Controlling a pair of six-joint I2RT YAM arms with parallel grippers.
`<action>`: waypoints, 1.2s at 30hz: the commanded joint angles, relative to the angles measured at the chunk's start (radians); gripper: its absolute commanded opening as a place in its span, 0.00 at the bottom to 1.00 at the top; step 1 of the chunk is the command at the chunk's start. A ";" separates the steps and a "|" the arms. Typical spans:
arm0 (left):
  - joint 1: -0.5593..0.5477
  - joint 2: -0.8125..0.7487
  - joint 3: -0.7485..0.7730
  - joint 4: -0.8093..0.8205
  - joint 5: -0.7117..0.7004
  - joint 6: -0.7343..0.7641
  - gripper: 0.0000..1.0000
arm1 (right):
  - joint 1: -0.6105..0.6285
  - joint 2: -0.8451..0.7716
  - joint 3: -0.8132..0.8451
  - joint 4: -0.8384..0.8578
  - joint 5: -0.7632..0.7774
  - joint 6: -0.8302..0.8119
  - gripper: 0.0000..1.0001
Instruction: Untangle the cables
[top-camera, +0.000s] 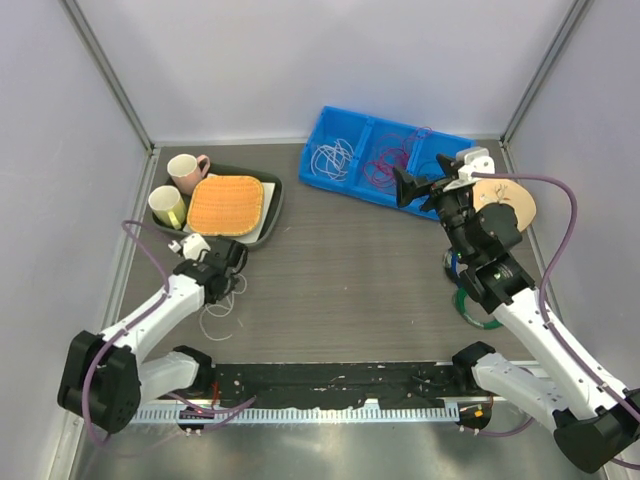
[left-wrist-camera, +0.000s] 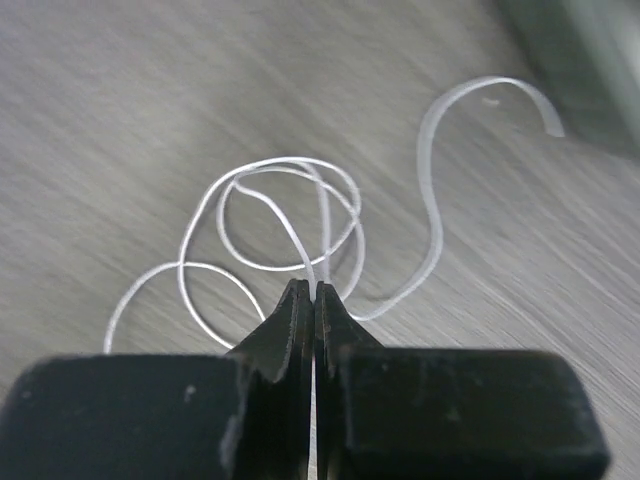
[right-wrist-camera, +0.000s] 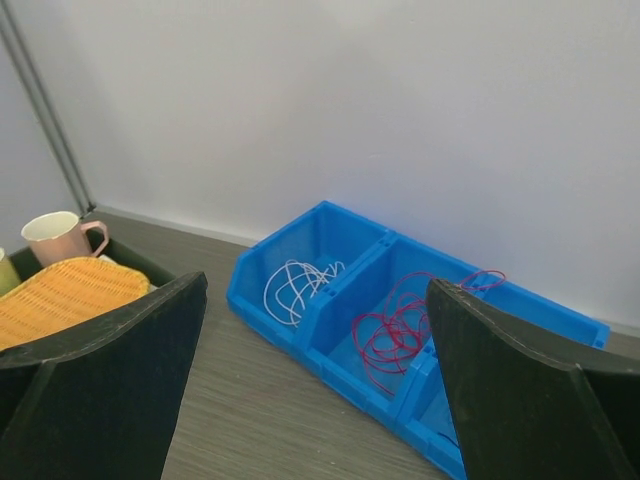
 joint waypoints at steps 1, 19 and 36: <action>0.004 -0.126 0.077 0.150 0.238 0.156 0.00 | 0.004 0.011 0.040 0.014 -0.153 -0.018 0.96; -0.174 -0.171 0.474 0.411 0.885 0.334 0.00 | 0.079 0.324 0.164 -0.072 -1.135 -0.218 0.96; -0.177 -0.093 0.668 0.369 0.917 0.368 0.00 | 0.203 0.579 0.393 -0.352 -0.957 -0.276 0.89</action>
